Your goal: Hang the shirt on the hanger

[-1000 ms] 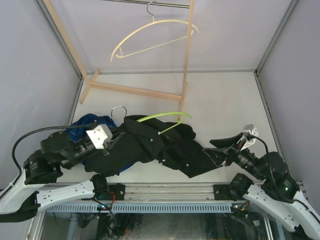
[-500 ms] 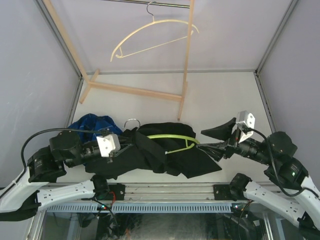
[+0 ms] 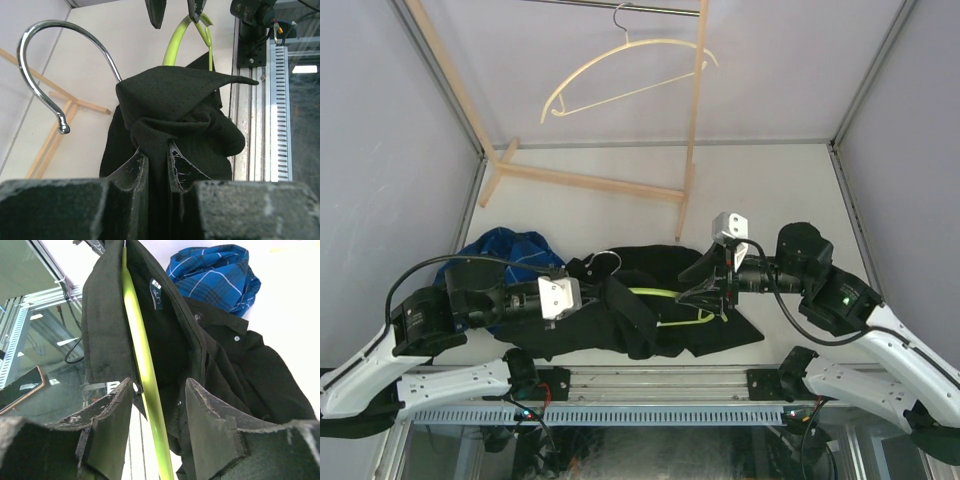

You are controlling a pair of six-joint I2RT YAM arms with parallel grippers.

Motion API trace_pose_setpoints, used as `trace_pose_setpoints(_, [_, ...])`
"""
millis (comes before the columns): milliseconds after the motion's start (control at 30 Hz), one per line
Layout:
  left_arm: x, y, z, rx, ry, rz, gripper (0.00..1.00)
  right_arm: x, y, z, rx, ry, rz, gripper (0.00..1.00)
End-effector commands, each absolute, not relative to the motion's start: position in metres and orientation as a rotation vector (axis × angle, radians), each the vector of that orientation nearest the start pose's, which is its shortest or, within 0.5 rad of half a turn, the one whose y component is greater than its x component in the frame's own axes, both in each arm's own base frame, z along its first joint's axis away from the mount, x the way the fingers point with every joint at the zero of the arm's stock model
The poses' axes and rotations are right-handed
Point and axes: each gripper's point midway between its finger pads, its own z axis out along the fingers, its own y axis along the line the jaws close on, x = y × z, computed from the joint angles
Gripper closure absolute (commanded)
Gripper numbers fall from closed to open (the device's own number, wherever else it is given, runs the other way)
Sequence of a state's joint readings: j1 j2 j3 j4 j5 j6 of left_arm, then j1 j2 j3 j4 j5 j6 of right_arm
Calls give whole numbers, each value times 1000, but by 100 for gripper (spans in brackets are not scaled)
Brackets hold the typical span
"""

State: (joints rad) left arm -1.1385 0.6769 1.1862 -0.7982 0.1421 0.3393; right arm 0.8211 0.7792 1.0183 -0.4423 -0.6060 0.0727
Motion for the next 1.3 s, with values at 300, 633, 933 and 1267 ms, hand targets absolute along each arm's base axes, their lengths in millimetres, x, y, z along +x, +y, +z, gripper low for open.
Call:
trace_pose_setpoints(300, [83, -215, 381, 1348, 1207, -685, 100, 82, 283, 324, -1269, 1484, 1268, 65])
trace_pose_setpoints(633, [92, -219, 397, 1265, 1196, -682, 70, 89, 286, 328, -1215, 1478, 1197, 100])
trace_pose_setpoints(933, [115, -211, 434, 989, 1212, -671, 9, 124, 262, 349, -764, 1466, 1125, 100])
trace_pose_setpoints(1267, [160, -179, 460, 390, 1344, -704, 3, 167, 217, 361, -248, 1403, 1022, 100])
